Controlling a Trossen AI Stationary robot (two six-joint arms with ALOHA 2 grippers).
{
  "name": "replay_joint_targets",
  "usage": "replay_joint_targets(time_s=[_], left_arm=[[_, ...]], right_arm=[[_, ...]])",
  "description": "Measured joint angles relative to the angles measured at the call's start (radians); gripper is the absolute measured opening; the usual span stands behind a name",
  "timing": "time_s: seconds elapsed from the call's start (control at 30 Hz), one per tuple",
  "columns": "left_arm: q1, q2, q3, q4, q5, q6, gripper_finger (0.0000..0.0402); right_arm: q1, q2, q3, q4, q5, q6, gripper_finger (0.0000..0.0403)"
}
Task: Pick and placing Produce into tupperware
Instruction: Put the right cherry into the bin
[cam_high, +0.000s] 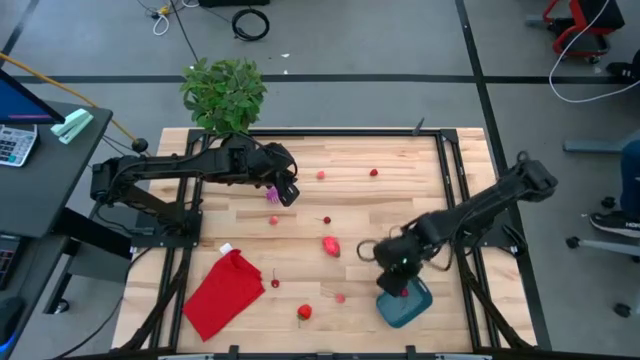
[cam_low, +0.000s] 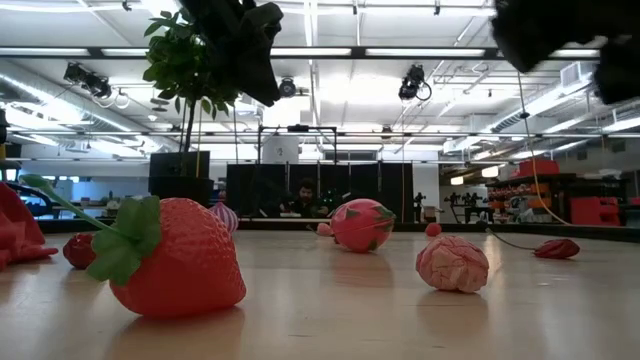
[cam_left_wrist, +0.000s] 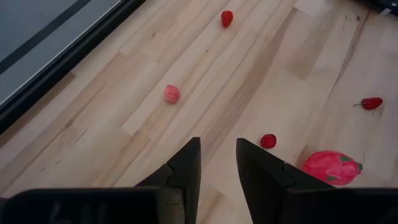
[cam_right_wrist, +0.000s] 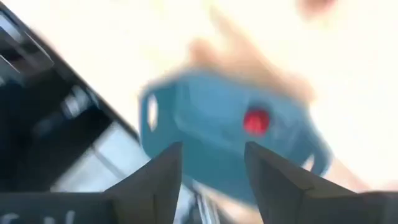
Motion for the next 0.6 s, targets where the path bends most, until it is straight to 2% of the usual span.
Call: replay_joint_targets(time_s=[0.07,0.13,0.33,0.6], left_arm=[[0.0,0.0,0.0,0.0,0.0,0.0,0.0107],[0.0,0.0,0.0,0.0,0.0,0.0,0.0107],[0.0,0.0,0.0,0.001,0.0,0.0,0.0107],[0.0,0.0,0.0,0.001,0.0,0.0,0.0107]], right_arm=[[-0.032,-0.035,0.0,0.005,0.126,-0.047,0.0175],[-0.072,-0.043,0.0,0.027,0.181,-0.146,0.0171],[-0.177,0.07,0.002,0.042,0.172,-0.359,0.0171],[-0.235,0.222,0.001,0.043,0.166,-0.423,0.0172]])
